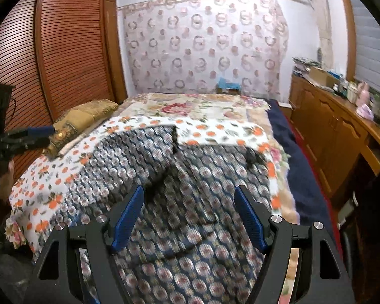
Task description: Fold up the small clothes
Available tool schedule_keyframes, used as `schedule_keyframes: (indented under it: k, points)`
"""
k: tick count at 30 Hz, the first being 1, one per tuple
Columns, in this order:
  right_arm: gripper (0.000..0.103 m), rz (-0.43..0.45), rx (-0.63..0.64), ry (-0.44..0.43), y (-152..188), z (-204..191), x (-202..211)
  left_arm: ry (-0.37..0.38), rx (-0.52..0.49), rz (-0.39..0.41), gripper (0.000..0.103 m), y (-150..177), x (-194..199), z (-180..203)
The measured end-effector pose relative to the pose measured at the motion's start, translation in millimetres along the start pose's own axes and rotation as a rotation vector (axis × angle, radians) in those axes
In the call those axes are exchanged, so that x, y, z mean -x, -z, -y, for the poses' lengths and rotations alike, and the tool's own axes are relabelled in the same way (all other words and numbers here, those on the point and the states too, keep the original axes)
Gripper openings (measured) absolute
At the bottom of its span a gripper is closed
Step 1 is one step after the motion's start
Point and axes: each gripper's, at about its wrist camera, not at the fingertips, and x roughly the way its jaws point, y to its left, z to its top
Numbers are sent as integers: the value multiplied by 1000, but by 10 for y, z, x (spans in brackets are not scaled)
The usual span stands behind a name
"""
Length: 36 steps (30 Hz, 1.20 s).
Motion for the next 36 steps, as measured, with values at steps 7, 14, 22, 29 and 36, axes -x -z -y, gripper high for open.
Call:
schedule_keyframes:
  k: [7, 14, 22, 29, 36]
  points:
    - [76, -50, 41, -62, -328, -140, -442, -10, 26, -4, 76, 124, 2, -125]
    - [76, -167, 15, -75, -402, -27, -1080, -6, 36, -12, 76, 218, -31, -144]
    - [69, -283, -62, -149, -348, 101, -1502, -4, 45, -33, 76, 305, -103, -158]
    - [5, -226, -14, -215, -316, 20, -1238, 1, 47, -36, 76, 347, -124, -149]
    - [5, -66, 44, -165, -440, -8, -353, 12, 43, -31, 76, 348, -130, -108]
